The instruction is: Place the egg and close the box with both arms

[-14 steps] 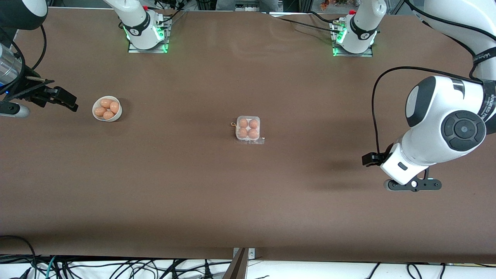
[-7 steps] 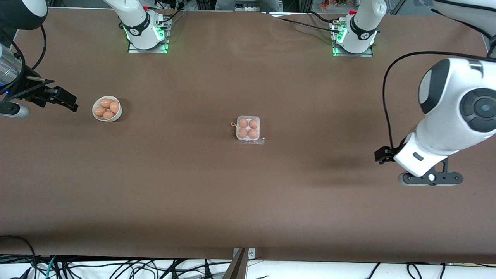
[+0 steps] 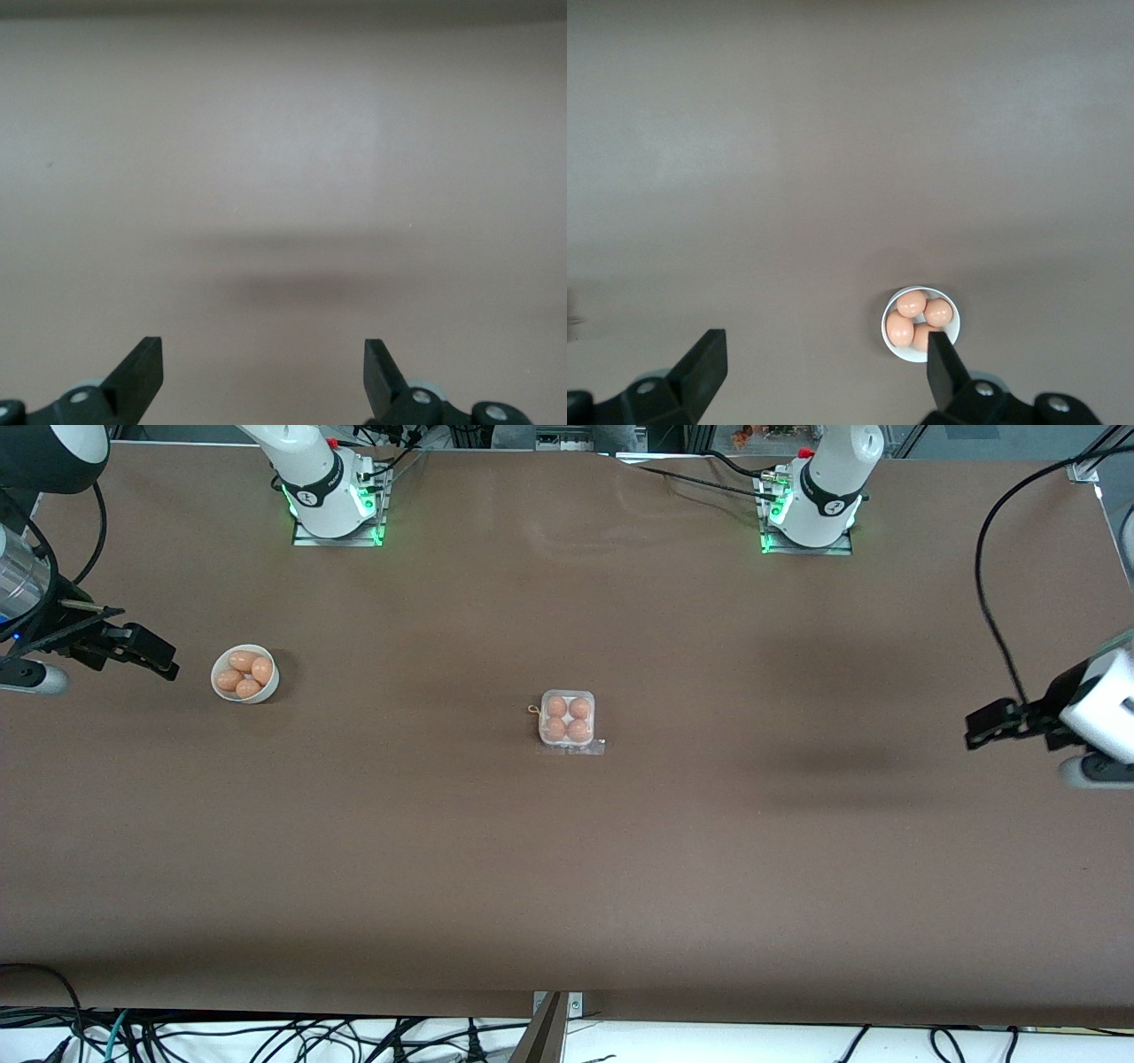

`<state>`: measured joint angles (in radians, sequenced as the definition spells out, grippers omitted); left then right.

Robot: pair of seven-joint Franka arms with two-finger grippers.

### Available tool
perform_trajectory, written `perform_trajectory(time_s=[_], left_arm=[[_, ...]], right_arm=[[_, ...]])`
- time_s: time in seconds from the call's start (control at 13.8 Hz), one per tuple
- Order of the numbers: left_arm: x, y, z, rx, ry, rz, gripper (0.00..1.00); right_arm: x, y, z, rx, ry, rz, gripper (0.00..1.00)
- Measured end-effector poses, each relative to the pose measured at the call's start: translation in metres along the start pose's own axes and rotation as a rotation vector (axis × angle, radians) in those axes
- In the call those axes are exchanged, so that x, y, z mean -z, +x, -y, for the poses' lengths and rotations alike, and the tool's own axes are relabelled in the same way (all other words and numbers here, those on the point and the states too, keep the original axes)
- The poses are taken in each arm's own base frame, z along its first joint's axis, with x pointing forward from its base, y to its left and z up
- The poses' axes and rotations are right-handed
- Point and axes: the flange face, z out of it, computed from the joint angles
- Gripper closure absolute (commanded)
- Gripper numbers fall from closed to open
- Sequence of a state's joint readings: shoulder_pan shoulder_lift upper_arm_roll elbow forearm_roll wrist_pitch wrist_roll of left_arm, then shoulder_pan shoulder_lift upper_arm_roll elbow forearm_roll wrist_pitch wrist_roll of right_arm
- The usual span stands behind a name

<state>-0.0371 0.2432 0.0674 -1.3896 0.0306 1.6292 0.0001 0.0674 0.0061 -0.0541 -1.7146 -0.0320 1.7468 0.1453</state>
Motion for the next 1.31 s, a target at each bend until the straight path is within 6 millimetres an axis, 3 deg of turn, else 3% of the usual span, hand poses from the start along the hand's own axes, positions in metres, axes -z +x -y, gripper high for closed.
perform_trajectory(time_s=[0.22, 0.51, 0.73, 1.31], left_arm=[[0.003, -0.032, 0.002, 0.000, -0.007, 0.027, 0.00], [-0.006, -0.054, 0.002, -0.002, -0.011, 0.061, 0.00], [-0.009, -0.064, 0.003, -0.003, -0.013, 0.071, 0.00], [0.009, -0.076, 0.005, 0.000, -0.016, 0.040, 0.00]], right_arm=[[0.000, 0.000, 0.000, 0.000, 0.000, 0.000, 0.00], [0.000, 0.000, 0.000, 0.000, 0.000, 0.000, 0.00], [0.000, 0.000, 0.000, 0.000, 0.000, 0.000, 0.00], [0.000, 0.000, 0.000, 0.000, 0.000, 0.001, 0.00]])
